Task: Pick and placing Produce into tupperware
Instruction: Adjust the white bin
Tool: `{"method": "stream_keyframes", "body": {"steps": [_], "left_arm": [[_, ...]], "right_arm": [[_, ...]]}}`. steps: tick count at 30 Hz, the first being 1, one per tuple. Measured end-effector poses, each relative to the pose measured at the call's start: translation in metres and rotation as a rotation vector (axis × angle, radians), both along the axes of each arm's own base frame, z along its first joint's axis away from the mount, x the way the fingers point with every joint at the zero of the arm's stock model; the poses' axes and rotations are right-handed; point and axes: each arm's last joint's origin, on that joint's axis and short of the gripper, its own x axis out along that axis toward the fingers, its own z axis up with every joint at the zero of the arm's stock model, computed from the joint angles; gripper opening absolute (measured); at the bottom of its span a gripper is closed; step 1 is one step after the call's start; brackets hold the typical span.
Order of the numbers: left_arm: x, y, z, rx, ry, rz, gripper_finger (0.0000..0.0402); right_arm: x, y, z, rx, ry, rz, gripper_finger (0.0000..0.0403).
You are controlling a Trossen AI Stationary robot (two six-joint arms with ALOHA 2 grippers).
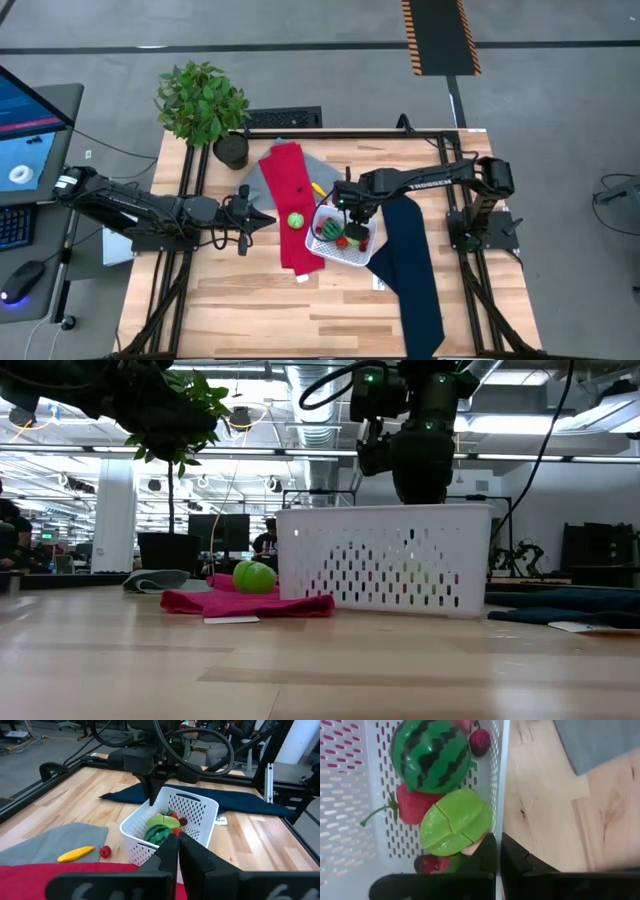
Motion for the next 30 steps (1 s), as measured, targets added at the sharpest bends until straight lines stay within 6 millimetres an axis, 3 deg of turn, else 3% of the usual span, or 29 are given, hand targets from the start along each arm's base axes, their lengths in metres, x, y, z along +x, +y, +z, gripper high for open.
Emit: {"method": "stream_keyframes", "body": {"steps": [14,22,30], "left_arm": [[0.0,0.0,-0.001,0.002,0.007,0.001,0.0006],[0.0,0.0,-0.001,0.002,0.014,-0.002,0.0006],[0.0,0.0,-0.001,0.001,0.012,-0.007,0.0006]], "right_arm": [[-0.021,0.004,0.037,0.015,-0.061,-0.084,0.0023],[-0.029,0.015,0.024,0.072,0.059,-0.14,0.0023],[-0.035,0.046,0.013,0.098,0.096,-0.162,0.0023]]}}
